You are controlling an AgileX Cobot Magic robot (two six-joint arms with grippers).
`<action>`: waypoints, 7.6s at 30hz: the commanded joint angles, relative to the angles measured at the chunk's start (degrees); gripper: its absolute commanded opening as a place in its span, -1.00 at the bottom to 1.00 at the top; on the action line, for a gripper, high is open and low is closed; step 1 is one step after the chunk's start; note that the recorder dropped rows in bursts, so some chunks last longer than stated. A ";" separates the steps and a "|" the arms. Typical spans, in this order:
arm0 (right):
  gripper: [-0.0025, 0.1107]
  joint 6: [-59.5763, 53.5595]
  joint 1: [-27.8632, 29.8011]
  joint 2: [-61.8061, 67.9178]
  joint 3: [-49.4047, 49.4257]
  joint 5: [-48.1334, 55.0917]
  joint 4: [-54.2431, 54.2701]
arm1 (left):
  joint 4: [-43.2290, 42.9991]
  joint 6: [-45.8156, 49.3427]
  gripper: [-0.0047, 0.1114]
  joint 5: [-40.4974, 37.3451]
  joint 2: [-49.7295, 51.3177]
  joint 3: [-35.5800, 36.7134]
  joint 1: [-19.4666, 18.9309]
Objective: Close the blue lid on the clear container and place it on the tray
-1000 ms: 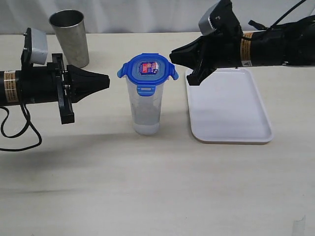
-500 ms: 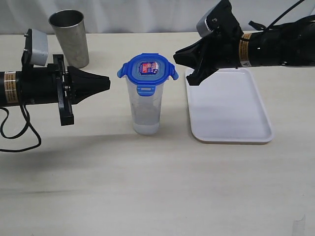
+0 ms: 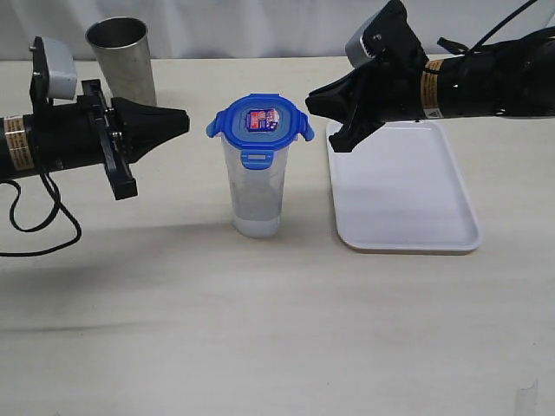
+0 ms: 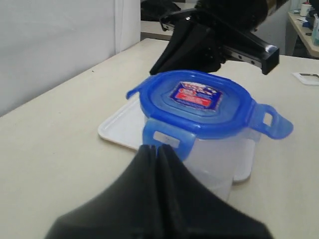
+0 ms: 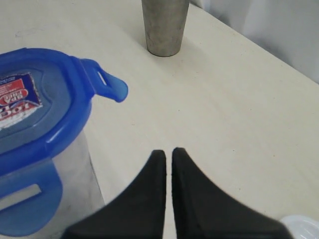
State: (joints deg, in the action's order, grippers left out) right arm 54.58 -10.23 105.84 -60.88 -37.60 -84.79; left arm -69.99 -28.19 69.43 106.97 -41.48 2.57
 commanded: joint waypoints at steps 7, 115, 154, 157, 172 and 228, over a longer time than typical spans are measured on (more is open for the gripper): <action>-0.88 0.23 -0.13 -0.03 -0.36 -0.18 -0.32 | 5.94 3.28 -0.92 0.53 2.61 0.10 0.17; -0.88 -79.39 -23.25 4.30 -34.90 93.37 96.29 | 3.06 2.43 -0.92 0.53 2.85 0.10 0.17; -0.88 -63.08 -21.19 -13.83 -16.17 70.29 77.45 | 3.19 2.43 -0.92 0.53 2.85 0.10 0.17; -0.88 -62.74 -17.46 -13.38 -12.07 66.27 77.78 | 3.04 2.43 -0.92 0.53 2.85 0.10 0.17; -0.88 -116.78 -10.43 -7.50 -9.42 64.65 122.07 | 3.16 2.43 -0.92 0.53 2.85 0.10 0.17; -0.88 -112.29 -10.54 -7.36 -9.42 73.97 123.33 | 3.05 2.43 -0.92 0.53 2.85 0.10 0.17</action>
State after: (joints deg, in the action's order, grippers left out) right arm -58.79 -20.85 98.55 -70.34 36.18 38.25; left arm -67.36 -25.39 69.55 109.73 -41.48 2.66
